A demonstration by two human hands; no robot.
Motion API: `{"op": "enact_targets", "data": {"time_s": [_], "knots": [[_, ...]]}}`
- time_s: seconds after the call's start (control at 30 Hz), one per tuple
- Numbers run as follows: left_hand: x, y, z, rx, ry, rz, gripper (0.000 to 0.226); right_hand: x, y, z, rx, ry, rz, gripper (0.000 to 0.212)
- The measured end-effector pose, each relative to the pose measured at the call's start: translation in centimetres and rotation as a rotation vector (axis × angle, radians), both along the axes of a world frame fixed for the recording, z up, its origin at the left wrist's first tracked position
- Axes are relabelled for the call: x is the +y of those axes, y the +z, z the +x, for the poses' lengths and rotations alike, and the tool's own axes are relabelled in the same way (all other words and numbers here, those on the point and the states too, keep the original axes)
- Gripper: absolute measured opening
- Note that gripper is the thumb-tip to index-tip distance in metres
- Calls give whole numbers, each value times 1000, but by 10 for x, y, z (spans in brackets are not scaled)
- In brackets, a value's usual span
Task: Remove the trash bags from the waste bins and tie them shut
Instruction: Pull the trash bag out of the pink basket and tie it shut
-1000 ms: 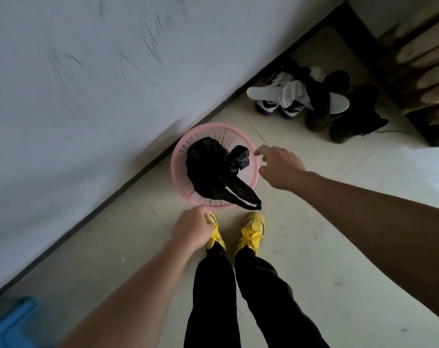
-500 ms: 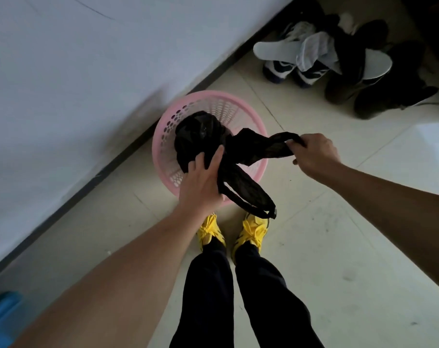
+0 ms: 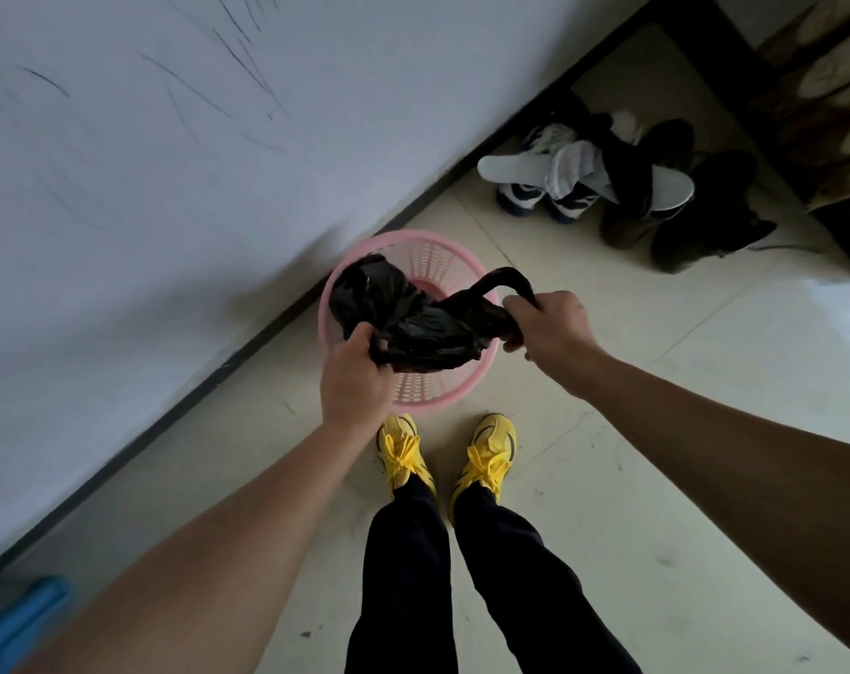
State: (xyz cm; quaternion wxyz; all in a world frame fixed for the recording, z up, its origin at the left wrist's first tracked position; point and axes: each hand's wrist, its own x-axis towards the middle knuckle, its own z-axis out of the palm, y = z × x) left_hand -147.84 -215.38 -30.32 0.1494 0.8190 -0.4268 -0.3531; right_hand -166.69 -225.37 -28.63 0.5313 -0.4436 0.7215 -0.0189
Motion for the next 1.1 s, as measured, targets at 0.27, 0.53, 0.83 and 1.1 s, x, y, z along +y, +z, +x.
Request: {"op": "enact_targets", "data": {"time_s": [0.27, 0.53, 0.83, 1.1], "knots": [[42, 123, -3, 11, 311, -140, 17, 29, 119, -6, -36, -115, -127, 30], [136, 176, -15, 26, 459, -248, 24, 103, 169, -45, -14, -495, -191, 26], [273, 179, -13, 137, 500, -259, 31, 245, 188, -71, -75, -750, -307, 33], [318, 148, -57, 315, 624, -136, 36, 302, 174, -112, -186, -710, -175, 36]]}}
